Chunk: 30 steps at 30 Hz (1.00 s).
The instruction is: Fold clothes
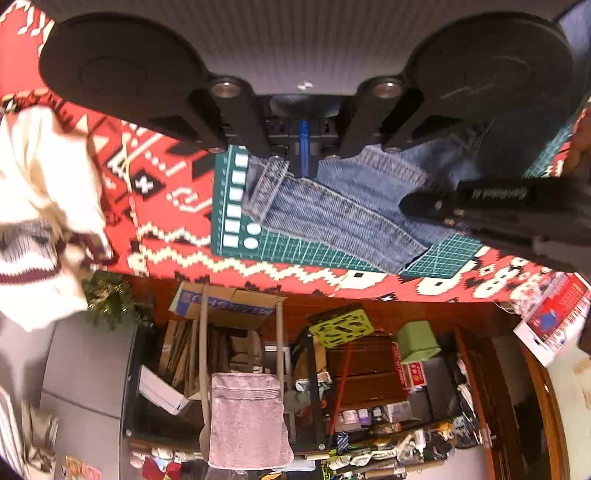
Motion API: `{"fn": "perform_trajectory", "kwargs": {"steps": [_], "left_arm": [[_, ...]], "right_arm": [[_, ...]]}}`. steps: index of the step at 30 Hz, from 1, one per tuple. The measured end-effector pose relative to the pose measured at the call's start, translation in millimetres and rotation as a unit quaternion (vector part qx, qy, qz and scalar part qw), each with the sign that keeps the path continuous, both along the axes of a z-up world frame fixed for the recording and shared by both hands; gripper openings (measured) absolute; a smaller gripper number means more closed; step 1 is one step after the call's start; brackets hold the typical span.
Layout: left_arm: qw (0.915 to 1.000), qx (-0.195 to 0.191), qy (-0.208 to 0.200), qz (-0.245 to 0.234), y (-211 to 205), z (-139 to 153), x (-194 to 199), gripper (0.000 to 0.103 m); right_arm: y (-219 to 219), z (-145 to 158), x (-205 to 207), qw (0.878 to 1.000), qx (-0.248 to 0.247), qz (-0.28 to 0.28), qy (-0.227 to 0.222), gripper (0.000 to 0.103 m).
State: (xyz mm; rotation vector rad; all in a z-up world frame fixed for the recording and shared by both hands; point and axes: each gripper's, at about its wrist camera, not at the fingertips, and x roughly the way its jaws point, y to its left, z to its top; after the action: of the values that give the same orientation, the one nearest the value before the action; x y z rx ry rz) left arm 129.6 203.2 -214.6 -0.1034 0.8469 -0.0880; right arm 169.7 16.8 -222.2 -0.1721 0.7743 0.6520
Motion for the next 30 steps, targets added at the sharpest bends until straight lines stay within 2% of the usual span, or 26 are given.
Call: {"fn": "perform_trajectory", "kwargs": {"steps": [5,8,12,16,20,21,23,27,30], "left_arm": [[1.0000,0.005,0.003,0.001,-3.5,3.5,3.1,0.002],[0.9994,-0.031,-0.010,-0.008,-0.6,12.4,-6.9,0.003],[0.9983,-0.038,-0.023,-0.038,-7.2,21.3,-31.2,0.003],[0.9976,-0.014,-0.020,-0.065,-17.2,16.6,-51.3,0.003],[0.9983,-0.003,-0.022,-0.054,-13.7,7.9,-58.0,0.005],[0.9984,0.000,-0.022,-0.051,-12.8,5.7,-59.7,0.005],[0.9987,0.005,-0.023,-0.046,-11.1,1.4,-63.1,0.005],[0.9991,0.001,-0.026,-0.034,-6.8,2.7,-67.9,0.005],[0.9994,0.005,-0.024,-0.025,-1.5,7.7,-73.3,0.005]], "right_arm": [[-11.6,9.8,-10.6,1.000,0.014,-0.010,-0.014,0.000],[-19.3,16.9,-17.0,0.999,0.026,-0.016,-0.021,0.005],[-21.0,24.6,-30.6,0.998,0.046,0.026,-0.015,0.006],[-6.9,18.3,-43.8,0.998,0.025,0.063,-0.012,0.006],[-4.2,3.2,-41.9,0.999,-0.016,0.038,-0.007,0.005],[-9.6,0.1,-40.0,0.999,-0.015,0.028,-0.004,0.001],[-24.0,-1.6,-38.4,1.000,0.012,0.015,0.006,0.000],[-35.9,1.1,-44.9,1.000,-0.010,-0.022,-0.014,0.000],[-52.8,0.3,-40.1,0.999,0.008,-0.051,0.006,0.005]]}}
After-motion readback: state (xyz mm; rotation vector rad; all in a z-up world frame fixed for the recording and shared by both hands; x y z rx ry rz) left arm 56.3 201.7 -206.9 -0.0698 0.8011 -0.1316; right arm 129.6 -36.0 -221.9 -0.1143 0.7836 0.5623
